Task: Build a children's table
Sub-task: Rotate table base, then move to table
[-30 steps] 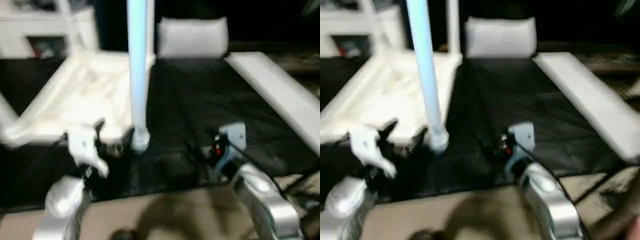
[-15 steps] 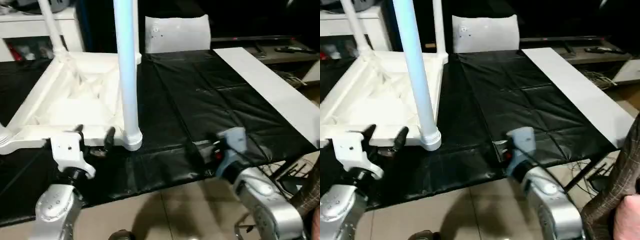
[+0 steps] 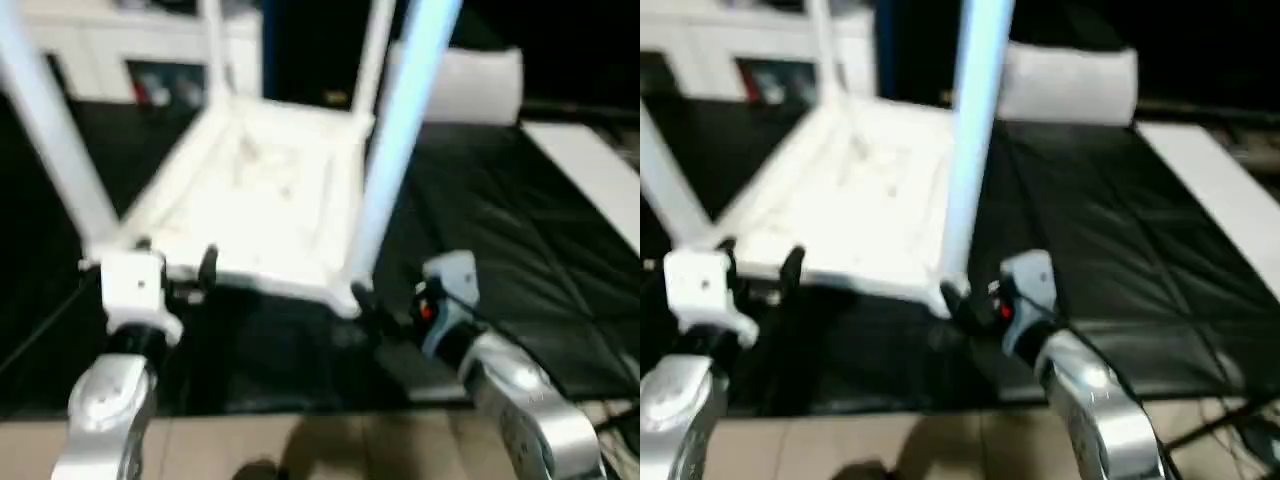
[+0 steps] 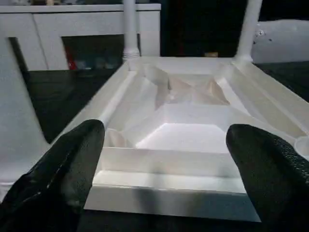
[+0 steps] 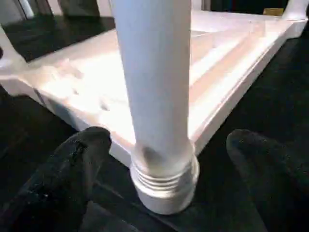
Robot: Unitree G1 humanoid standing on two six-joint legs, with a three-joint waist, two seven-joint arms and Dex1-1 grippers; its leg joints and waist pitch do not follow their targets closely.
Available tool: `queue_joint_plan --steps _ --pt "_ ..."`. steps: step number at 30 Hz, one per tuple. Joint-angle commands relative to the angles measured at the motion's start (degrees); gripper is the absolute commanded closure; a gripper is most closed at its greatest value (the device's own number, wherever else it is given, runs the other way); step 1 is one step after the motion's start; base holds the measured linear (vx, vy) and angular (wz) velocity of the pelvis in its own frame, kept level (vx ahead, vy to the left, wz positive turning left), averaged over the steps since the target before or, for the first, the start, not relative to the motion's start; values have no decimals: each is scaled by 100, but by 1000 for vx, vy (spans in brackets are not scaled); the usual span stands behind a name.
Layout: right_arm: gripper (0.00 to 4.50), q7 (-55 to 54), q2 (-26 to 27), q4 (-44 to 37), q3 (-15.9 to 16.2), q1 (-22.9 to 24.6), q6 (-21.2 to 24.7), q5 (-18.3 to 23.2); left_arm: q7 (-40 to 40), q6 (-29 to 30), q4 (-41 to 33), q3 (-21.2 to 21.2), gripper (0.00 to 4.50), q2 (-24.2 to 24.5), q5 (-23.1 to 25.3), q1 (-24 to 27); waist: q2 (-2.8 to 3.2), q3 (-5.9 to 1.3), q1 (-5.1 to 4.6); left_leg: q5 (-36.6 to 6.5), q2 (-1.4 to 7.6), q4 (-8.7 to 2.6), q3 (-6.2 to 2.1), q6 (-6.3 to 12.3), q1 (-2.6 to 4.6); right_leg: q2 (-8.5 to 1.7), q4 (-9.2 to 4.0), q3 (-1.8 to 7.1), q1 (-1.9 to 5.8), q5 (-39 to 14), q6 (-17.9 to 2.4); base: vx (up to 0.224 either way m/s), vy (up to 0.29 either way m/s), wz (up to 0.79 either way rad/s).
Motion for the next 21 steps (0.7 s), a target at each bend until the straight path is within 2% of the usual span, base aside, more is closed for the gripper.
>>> queue_joint_plan --steps 1,2,3,4,5,6,7,8,9,10,11,12,13,14,15,16,17,18,19,20,21 --pt "0 -243 -40 -1 -301 109 -51 -24 -61 15 22 -124 6 -18 -21 -12 177 -303 8 -2053 998 -1123 -493 -1717 132 -355 -83 178 75 -1 3 -67 -23 -1" --pt "0 -304 3 5 -395 142 -103 -42 -46 17 22 -150 6 -25 -27 -24 47 -314 25 -3099 836 -1121 -432 -1463 115 -565 -393 326 99 188 -202 -67 -23 -1" --pt "0 -321 28 -3 -442 155 -109 -23 -40 29 20 -157 6 -30 -36 -30 -247 -360 47 -3112 534 -813 -234 -1096 155 -1067 -846 688 87 -381 -315 -52 -79 -4" --pt "0 -342 46 -11 -472 163 -109 -7 -37 39 27 -159 6 -36 -34 -40 -334 -363 20 -2123 383 -251 -133 -692 152 -1553 -1202 849 86 -832 -400 -78 -93 -12" --pt "0 -386 56 -28 -514 180 -107 -5 -53 66 52 -178 6 -48 -41 -62 -279 -164 140 -626 327 310 -168 -227 93 -1878 -1637 983 120 -1880 -181 -78 -93 -12" --pt "0 -434 49 -49 -539 194 -93 -28 -75 104 78 -205 6 -54 -40 -82 -256 -121 128 -180 411 398 -175 -283 126 -1787 -1690 826 153 -2954 -351 -103 -33 -21" --pt "0 -456 39 -54 -550 200 -96 -49 -90 116 96 -225 6 -52 -34 -91 -191 -90 87 -305 528 324 -236 -386 131 -1752 -1656 691 196 -3162 -530 -80 40 -24" --pt "0 -485 32 -52 -558 203 -117 -84 -126 116 116 -246 6 -41 -40 -102 10 -102 -25 -1858 776 -256 -362 -787 250 -1191 -1420 308 256 -3110 -581 -80 40 -24" --pt "0 -508 30 -51 -563 204 -133 -104 -153 114 130 -259 6 -35 -46 -110 56 -115 -287 -4405 1010 -785 -636 -1070 256 -846 -1028 221 290 -2124 -348 -70 58 -14" --pt "0 -499 11 -45 -574 197 -165 -113 -237 94 153 -309 6 -15 -71 -129 111 -116 -259 -5026 996 -955 -689 -1082 203 -791 -771 241 390 -1397 -390 -67 16 -5" --pt "0 -449 -13 -46 -585 187 -243 -79 -326 92 188 -385 6 28 -65 -158 91 -153 -273 -5118 919 -982 -601 -982 237 -881 -752 306 381 -609 -480 -67 16 -5" --pt "0 -390 -16 -41 -594 176 -267 -22 -356 119 209 -413 6 46 -64 -175 2 -86 -278 -4663 804 -854 -444 -955 217 -1136 -1099 442 295 -1245 -556 -60 -23 -1" --pt "0 -307 -45 -23 -577 150 -307 -6 -397 116 234 -423 6 46 -79 -200 -19 -54 -284 -4385 770 -752 -389 -945 218 -1282 -1260 495 262 -1963 -586 -63 -28 -7" --pt "0 -186 -150 36 -497 100 -515 -137 -437 145 246 -421 6 23 -132 -249 -78 25 -308 -3979 728 -538 -319 -843 288 -1467 -1543 509 174 -3672 -484 -63 -28 -7" --pt "0 -143 -212 64 -448 79 -652 -240 -439 169 241 -419 6 11 -160 -271 -176 30 -392 -3439 648 -247 -249 -710 403 -1530 -1807 374 126 -4897 -259 -56 -11 -15" --pt "0 -95 -230 83 -430 67 -746 -263 -434 193 235 -423 6 7 -171 -288 -149 12 -406 -3180 658 -159 -233 -644 437 -1578 -1854 317 159 -5008 -233 -25 18 -19" --pt "0 -43 -151 63 -514 66 -801 -119 -412 215 231 -425 6 -9 -180 -323 -88 7 -452 -3078 715 -334 -243 -620 341 -1400 -1796 112 317 -4503 -171 -25 18 -19" --pt "0 -95 -137 50 -533 60 -735 -123 -406 211 237 -413 6 -28 -212 -335 78 -60 -445 -3563 874 -718 -350 -704 145 -1155 -1398 66 581 -3000 -207 0 0 0" --pt "0 -165 -143 37 -530 48 -594 -145 -414 240 234 -392 6 -58 -285 -341 112 -3 -443 -4133 939 -978 -382 -771 47 -1009 -1118 38 631 -2333 -264 0 0 0" --pt "0 -211 -159 32 -499 38 -554 -209 -414 256 235 -374 6 -75 -326 -339 109 -33 -361 -4680 971 -1222 -385 -876 7 -867 -647 149 715 -1071 -348 0 0 0" --pt "0 -282 -149 28 -477 37 -611 -295 -404 249 243 -347 6 -85 -349 -326 38 14 -278 -4668 851 -1162 -223 -1056 112 -983 -871 294 472 -1546 -461 0 0 0"
